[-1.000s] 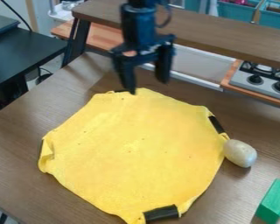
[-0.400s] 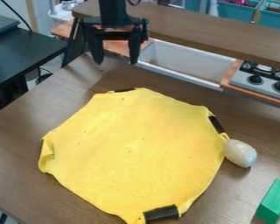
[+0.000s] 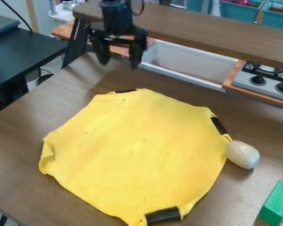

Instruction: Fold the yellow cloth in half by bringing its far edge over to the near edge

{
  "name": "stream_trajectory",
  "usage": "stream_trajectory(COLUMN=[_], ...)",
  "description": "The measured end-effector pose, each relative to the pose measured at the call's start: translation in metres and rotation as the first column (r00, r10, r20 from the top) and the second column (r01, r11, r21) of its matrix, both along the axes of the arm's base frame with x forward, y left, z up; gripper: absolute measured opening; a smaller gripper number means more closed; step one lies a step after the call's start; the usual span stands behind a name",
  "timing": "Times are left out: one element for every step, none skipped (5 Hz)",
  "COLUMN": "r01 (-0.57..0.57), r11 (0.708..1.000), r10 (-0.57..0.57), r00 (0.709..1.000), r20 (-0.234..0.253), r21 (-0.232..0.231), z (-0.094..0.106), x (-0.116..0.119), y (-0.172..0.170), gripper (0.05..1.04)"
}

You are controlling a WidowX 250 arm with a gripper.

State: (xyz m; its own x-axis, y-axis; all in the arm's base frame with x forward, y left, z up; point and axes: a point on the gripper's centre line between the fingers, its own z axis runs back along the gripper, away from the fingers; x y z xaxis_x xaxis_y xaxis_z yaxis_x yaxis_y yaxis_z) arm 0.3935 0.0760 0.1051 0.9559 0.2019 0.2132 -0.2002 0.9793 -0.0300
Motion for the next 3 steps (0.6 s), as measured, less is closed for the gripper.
stream_trajectory(r01=[0.169, 0.286, 0.403], r11=[0.985, 0.952, 0.902], r10=[-0.170, -0.291, -0.412], r00=[0.985, 0.956, 0.911], r20=[0.027, 0.034, 0.031], r21=[0.045, 0.110, 0.154], z=[-0.005, -0.003, -0.018], x=[0.007, 0.010, 0.008], y=[0.007, 0.010, 0.008], gripper=[0.996, 0.996, 0.996])
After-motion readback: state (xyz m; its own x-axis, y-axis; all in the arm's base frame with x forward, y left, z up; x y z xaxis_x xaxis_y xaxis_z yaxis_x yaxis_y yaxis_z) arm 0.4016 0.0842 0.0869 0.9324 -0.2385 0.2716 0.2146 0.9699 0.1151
